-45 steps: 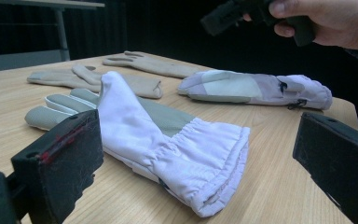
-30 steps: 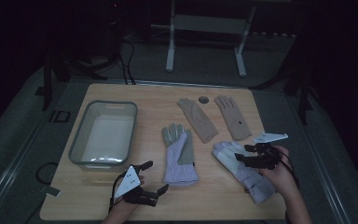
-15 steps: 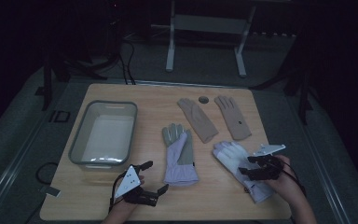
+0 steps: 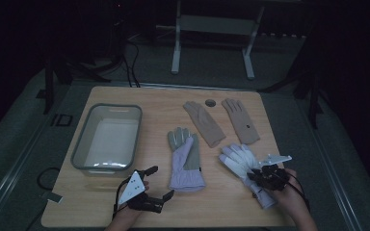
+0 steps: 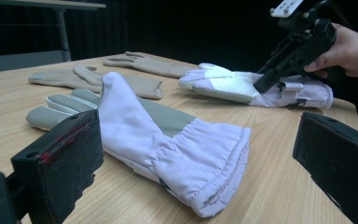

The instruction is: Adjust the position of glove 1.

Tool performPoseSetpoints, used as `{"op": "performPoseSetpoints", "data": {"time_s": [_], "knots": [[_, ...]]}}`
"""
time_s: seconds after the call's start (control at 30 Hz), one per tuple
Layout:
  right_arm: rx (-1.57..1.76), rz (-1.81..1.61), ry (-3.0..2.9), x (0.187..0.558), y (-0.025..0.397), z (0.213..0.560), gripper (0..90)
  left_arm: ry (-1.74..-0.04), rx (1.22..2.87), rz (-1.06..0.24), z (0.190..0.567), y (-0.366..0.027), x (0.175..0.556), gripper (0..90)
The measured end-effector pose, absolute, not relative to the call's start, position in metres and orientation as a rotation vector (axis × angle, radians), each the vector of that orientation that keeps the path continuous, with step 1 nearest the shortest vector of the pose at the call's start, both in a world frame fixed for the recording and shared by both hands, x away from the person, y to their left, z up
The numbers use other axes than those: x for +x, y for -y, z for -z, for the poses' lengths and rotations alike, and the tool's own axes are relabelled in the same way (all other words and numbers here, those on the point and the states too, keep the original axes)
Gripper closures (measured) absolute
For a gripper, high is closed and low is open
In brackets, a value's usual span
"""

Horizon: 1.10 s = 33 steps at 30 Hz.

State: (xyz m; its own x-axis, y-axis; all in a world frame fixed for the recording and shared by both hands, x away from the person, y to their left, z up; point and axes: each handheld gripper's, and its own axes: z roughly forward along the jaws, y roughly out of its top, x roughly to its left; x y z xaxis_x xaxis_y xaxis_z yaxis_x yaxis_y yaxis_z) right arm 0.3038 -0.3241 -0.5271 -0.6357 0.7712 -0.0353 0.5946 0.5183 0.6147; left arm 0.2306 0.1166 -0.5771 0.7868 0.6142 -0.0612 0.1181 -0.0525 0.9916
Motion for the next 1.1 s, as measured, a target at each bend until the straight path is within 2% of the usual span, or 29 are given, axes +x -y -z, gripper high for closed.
{"op": "performPoseSetpoints", "data": {"time_s": [0.07,0.23,0.43,0.6,0.87,1.1], "knots": [[1.191,-0.848,-2.424,0.301,0.324,0.524,80.4,-0.599,1.596,-0.445,0.577,-0.117,0.231,2.0],[1.351,-0.876,-2.335,0.293,0.32,0.512,81.7,-0.601,1.595,-0.445,0.577,-0.117,0.231,2.0],[1.417,-0.976,-2.138,0.272,0.293,0.482,81.9,-0.6,1.596,-0.45,0.577,-0.116,0.23,2.0],[1.409,-0.992,-2.061,0.271,0.273,0.468,81.9,-0.6,1.597,-0.453,0.577,-0.116,0.23,2.0],[1.412,-1.154,-2.009,0.278,0.206,0.444,81.8,-0.601,1.599,-0.459,0.577,-0.116,0.23,2.0],[1.46,-1.208,-2.018,0.283,0.15,0.449,81.7,-0.6,1.596,-0.461,0.577,-0.116,0.23,2.0]]}}
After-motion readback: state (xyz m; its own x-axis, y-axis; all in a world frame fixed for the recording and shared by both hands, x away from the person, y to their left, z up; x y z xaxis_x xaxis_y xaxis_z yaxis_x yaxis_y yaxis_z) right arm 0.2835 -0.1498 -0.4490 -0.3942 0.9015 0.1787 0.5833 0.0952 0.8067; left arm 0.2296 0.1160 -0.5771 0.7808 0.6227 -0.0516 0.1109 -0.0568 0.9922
